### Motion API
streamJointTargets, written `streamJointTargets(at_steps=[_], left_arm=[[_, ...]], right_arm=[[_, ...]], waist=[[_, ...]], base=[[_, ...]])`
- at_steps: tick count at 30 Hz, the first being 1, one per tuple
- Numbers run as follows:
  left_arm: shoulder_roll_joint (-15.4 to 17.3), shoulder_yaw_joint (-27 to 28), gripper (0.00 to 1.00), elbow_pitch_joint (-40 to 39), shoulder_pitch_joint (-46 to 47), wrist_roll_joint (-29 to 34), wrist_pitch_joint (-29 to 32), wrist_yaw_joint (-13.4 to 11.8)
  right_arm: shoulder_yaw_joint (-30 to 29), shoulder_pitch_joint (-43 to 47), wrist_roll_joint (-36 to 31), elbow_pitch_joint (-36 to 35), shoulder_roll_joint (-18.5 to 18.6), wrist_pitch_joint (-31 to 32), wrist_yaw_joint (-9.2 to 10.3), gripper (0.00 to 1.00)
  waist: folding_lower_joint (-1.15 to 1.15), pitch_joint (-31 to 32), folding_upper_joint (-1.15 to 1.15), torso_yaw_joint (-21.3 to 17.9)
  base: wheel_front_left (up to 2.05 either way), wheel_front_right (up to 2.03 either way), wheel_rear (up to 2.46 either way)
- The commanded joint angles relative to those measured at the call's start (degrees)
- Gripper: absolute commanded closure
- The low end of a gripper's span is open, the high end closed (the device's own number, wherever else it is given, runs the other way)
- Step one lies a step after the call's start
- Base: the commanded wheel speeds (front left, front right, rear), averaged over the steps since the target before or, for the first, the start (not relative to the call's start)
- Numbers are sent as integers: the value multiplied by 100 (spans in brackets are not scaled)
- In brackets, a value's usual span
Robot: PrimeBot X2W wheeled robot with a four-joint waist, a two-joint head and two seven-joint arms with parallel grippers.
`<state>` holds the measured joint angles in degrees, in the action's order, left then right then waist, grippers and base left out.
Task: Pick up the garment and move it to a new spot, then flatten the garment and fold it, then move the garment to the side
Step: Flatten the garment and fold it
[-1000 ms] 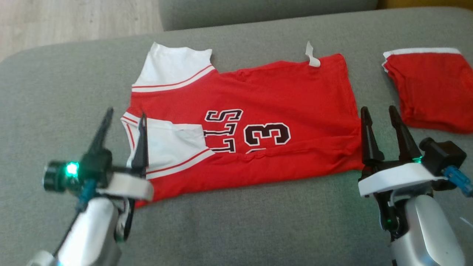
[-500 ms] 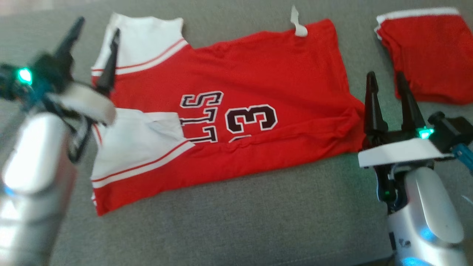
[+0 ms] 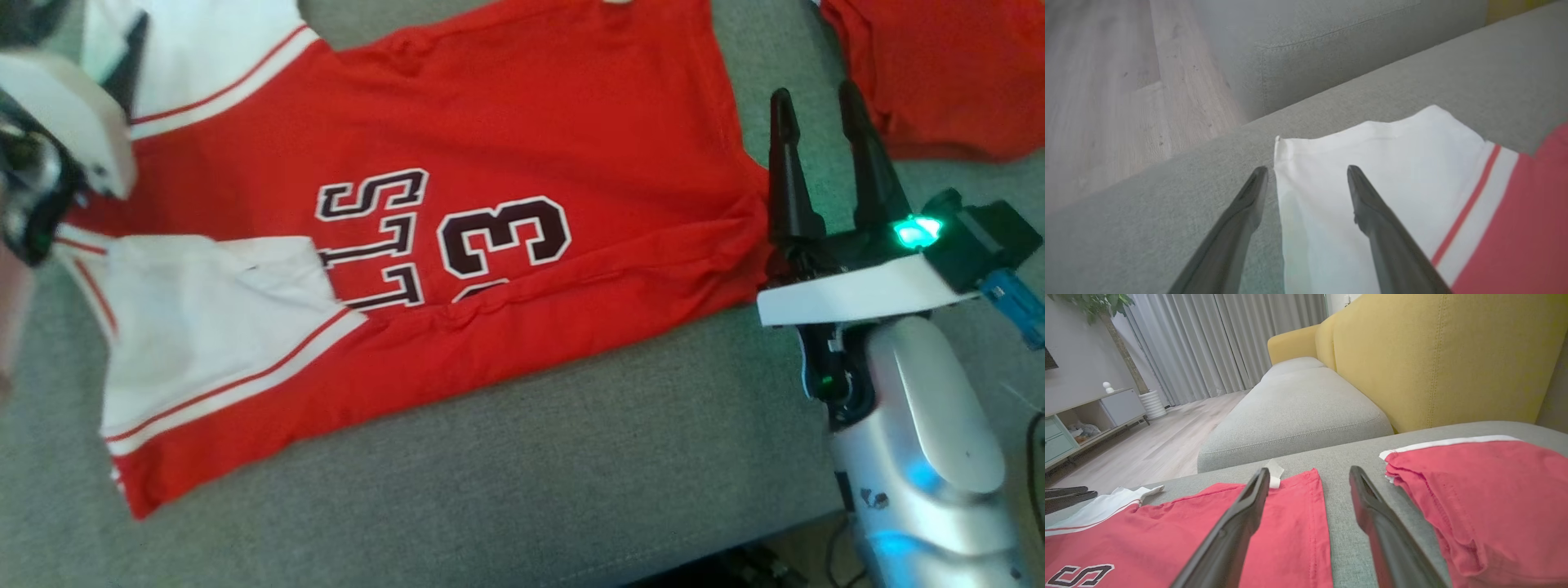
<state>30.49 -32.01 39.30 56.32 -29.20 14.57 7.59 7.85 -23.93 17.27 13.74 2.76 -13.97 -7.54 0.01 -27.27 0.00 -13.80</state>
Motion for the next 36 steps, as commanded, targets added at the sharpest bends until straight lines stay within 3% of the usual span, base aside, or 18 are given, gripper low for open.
streamJointTargets(at_steps=[1,8,17,19,20,26,32,36], left_arm=[[345,194,0,-4,405,-301,77,-11],[607,-164,0,617,1095,-606,361,-11],[652,-719,0,809,1338,-1129,854,-10],[649,-908,61,689,1317,-1347,1033,-10],[655,-989,100,613,1305,-1463,1078,-10],[646,-1223,100,365,1306,-1805,706,-10],[472,-1413,100,200,1336,-1841,-291,-10],[374,-1641,100,-41,1317,-1708,-971,-10]], right_arm=[[168,-114,85,-217,12,-66,5,0],[352,-172,248,-270,12,-90,5,0],[370,-190,233,-342,12,-100,5,0],[344,-189,215,-340,12,-100,5,0],[320,-191,202,-333,12,-101,5,0],[90,-235,52,-261,12,-100,5,0],[-243,-347,-360,-253,12,126,5,0],[-507,-482,-748,-286,12,600,5,0]], waist=[[-1,-177,0,-157],[-1,-487,0,-349],[-1,-660,0,-397],[-1,-665,0,-374],[-1,-659,0,-351],[-1,-534,0,-186],[-1,-236,0,156],[-1,-39,0,497]], base=[[0,0,0],[0,0,0],[0,0,0],[0,0,0],[0,0,0],[0,0,0],[0,0,0],[0,0,0]])
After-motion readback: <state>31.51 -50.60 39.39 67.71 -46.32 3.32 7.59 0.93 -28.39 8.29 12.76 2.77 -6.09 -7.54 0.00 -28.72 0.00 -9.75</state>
